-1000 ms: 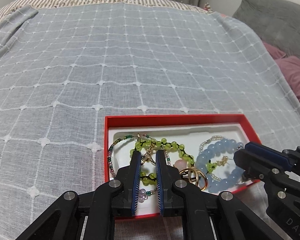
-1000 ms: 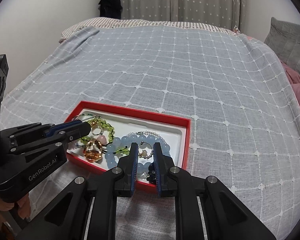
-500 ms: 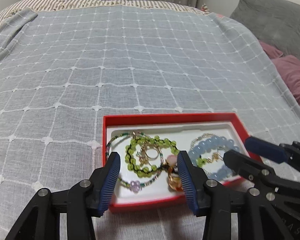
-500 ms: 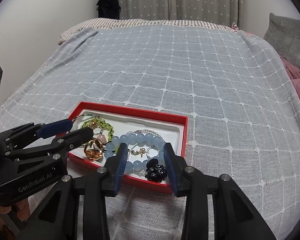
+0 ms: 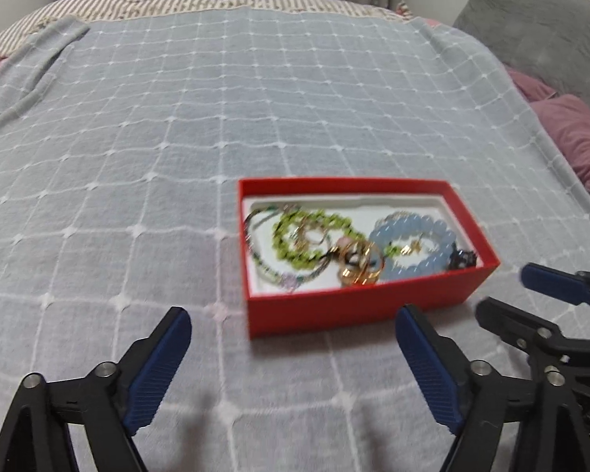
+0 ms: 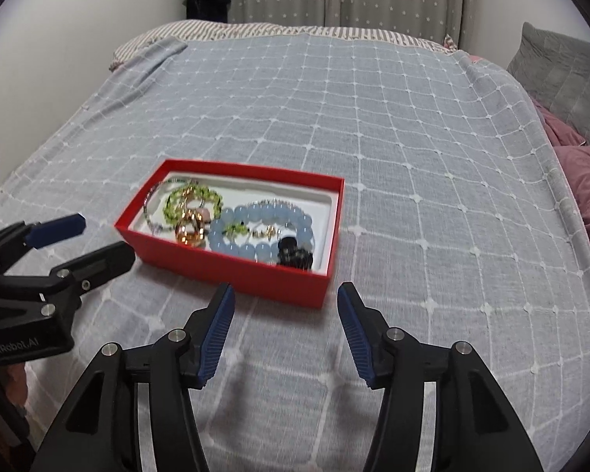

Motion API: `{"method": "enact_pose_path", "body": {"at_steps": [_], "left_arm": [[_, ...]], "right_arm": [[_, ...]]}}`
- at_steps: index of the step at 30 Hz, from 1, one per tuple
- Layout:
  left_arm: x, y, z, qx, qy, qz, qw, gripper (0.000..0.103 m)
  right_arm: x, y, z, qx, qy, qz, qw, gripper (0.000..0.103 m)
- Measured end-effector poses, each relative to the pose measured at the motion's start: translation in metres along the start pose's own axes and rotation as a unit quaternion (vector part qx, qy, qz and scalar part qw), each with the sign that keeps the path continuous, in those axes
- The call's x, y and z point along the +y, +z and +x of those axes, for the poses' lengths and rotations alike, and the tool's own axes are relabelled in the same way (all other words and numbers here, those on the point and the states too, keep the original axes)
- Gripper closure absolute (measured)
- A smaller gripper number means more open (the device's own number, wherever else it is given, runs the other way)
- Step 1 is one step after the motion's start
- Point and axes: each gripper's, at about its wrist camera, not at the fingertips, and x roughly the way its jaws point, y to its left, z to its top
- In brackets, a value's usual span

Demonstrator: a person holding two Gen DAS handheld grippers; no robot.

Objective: Organize jewelry

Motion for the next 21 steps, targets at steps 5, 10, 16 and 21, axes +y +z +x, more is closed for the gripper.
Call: {"method": "enact_pose_path", "body": {"at_steps": [5,10,16,21], "left_arm": [[0.004,-0.013,-0.005,0.024,0.022,-0.029,0.9991,0.001],[0.006,-0.027,-0.003,0.055,0.049,-0.045,0.9963,0.001],[0.006,-0.035,0.001,0.076,0.078,-0.045,0.9931,0.001],[0.005,-0.035,0.004,0.081,0.081,-0.048,0.9923,0.001]], "right_arm": [[0.006,-0.010,-0.009,0.012,-0.016,-0.010,1.000,0.021],[0.007,-0.015,-0.013,0.029,-0.033,0.002,0.999,0.010],[0.010,-0.019,-0.014,0.036,-0.050,0.004,0.998,0.007],[0.010,-0.020,-0.015,0.042,-0.040,0.015,0.998,0.007]]}}
